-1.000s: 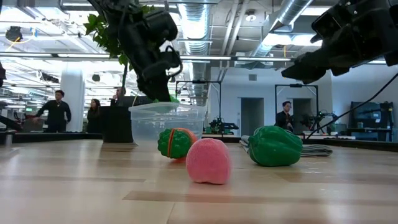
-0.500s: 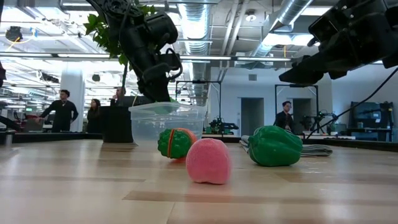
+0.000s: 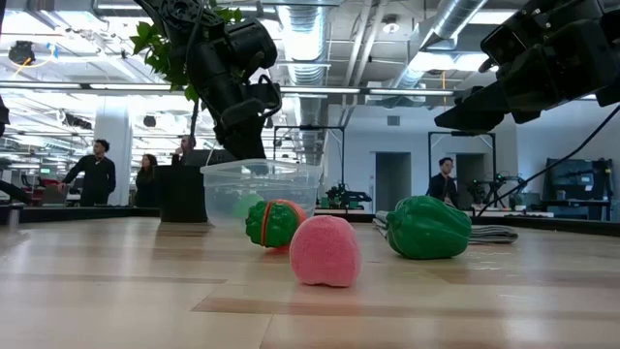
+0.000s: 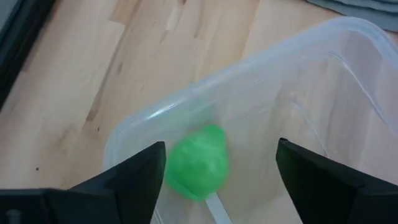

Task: Pick and placing Produce into tupperware
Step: Put the red strawberry into the transparent bin

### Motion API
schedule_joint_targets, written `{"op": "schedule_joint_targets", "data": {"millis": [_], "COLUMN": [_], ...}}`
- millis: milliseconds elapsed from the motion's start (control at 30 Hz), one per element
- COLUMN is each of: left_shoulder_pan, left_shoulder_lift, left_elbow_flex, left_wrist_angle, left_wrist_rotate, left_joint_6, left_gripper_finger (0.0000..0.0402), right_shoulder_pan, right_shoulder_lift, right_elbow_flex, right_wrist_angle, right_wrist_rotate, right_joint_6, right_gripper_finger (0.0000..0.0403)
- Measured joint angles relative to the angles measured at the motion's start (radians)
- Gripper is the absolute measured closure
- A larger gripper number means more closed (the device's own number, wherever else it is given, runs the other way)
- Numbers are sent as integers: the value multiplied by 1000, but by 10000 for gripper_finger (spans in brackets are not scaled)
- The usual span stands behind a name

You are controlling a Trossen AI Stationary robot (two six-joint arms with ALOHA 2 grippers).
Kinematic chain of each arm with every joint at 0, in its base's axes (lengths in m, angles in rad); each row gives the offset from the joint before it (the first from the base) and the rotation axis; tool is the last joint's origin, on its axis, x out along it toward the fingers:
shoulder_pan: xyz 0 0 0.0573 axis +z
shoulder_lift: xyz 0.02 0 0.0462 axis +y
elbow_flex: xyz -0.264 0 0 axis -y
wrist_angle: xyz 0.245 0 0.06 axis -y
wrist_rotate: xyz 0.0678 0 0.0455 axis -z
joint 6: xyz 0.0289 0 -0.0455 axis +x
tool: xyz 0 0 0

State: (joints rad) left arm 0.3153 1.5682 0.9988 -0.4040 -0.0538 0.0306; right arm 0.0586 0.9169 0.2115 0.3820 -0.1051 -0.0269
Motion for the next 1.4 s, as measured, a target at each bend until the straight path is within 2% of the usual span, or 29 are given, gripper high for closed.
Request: {"op": "schedule_joint_targets", "data": {"millis": [133, 333, 467, 667, 1000, 1400], "left_shoulder_pan": [-3, -48, -119, -271, -531, -765], "left_shoulder_lift": [-10, -39, -73, -159, -299, -372], "left_elbow_flex": [39, 125, 148, 148, 105, -34], "left_wrist_angle": [-26, -176, -283, -385, -392, -393], "left_wrist_rotate": [40, 129, 123, -35, -314, -488], "left_joint_6": [17, 16, -13, -105, -259, -526], "left_gripper_finger": [96, 95, 95, 95, 95, 95], "right_shoulder_pan": [0, 0, 0, 0, 1, 42], "right_shoulder_lift": [0, 0, 0, 0, 0, 0], "right_elbow_flex": [0, 0, 0, 0, 0, 0], "right_wrist_angle": [-2, -7, -11, -12, 5, 24], "right_wrist_rotate": [0, 0, 0, 0, -1, -3], "right_joint_6": [0, 0, 0, 1, 24, 26], "right_gripper_finger": [85, 85, 85, 85, 85, 85]}}
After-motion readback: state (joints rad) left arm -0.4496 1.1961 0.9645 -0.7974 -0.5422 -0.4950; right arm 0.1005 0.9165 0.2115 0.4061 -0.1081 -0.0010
